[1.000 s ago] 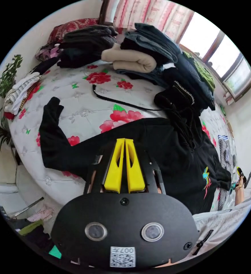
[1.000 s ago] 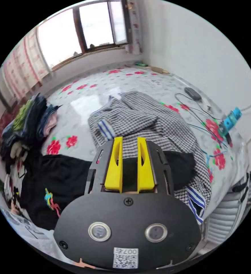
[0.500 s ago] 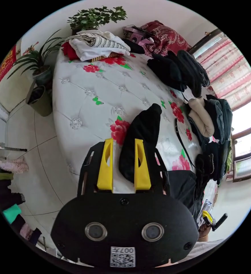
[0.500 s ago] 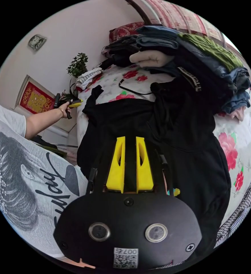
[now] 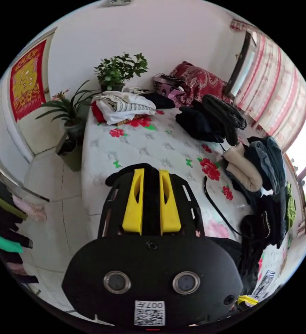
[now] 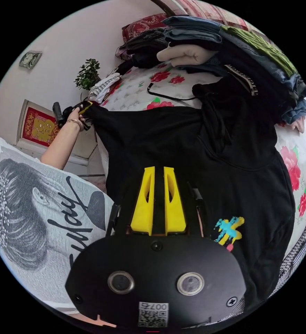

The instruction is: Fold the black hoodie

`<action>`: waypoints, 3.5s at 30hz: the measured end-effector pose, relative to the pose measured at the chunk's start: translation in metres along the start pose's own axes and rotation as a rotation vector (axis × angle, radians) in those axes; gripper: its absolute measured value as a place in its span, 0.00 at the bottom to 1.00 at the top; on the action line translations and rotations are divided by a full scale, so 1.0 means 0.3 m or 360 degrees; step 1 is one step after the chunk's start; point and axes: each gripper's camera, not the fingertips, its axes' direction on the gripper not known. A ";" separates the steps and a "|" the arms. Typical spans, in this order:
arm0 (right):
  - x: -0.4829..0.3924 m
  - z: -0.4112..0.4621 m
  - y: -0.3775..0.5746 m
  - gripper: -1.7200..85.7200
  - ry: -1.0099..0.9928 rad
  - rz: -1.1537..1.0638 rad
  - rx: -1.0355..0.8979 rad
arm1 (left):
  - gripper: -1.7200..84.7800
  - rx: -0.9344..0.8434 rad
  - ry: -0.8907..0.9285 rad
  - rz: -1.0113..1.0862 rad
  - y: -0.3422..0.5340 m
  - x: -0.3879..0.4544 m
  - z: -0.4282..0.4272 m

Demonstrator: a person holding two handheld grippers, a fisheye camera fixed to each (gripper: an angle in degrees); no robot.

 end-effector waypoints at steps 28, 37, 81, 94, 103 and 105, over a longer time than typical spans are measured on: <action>0.087 0.027 0.031 0.07 -0.0101 0.0090 -0.0022 | 0.08 -0.0174 0.0790 -0.0220 -0.395 -0.727 0.144; 0.179 0.059 0.086 0.07 -0.0246 0.0322 0.0030 | 0.08 -0.0348 0.0699 -0.0963 0.002 -1.267 0.172; 0.143 -0.689 0.278 0.04 0.0722 -0.0023 0.0625 | 0.02 -0.0931 0.0880 0.1701 1.589 0.302 0.157; 0.530 -0.541 0.445 0.11 0.0272 0.0765 0.0487 | 0.10 -0.0912 0.0924 0.1864 1.577 0.426 0.333; 0.485 -0.610 0.424 0.03 0.0496 0.0680 0.0254 | 0.02 -0.0939 0.0729 0.1867 1.578 0.389 0.436; 0.499 -0.690 0.442 0.05 0.0444 0.0698 0.0319 | 0.03 -0.0927 0.0708 0.1768 1.523 0.361 0.465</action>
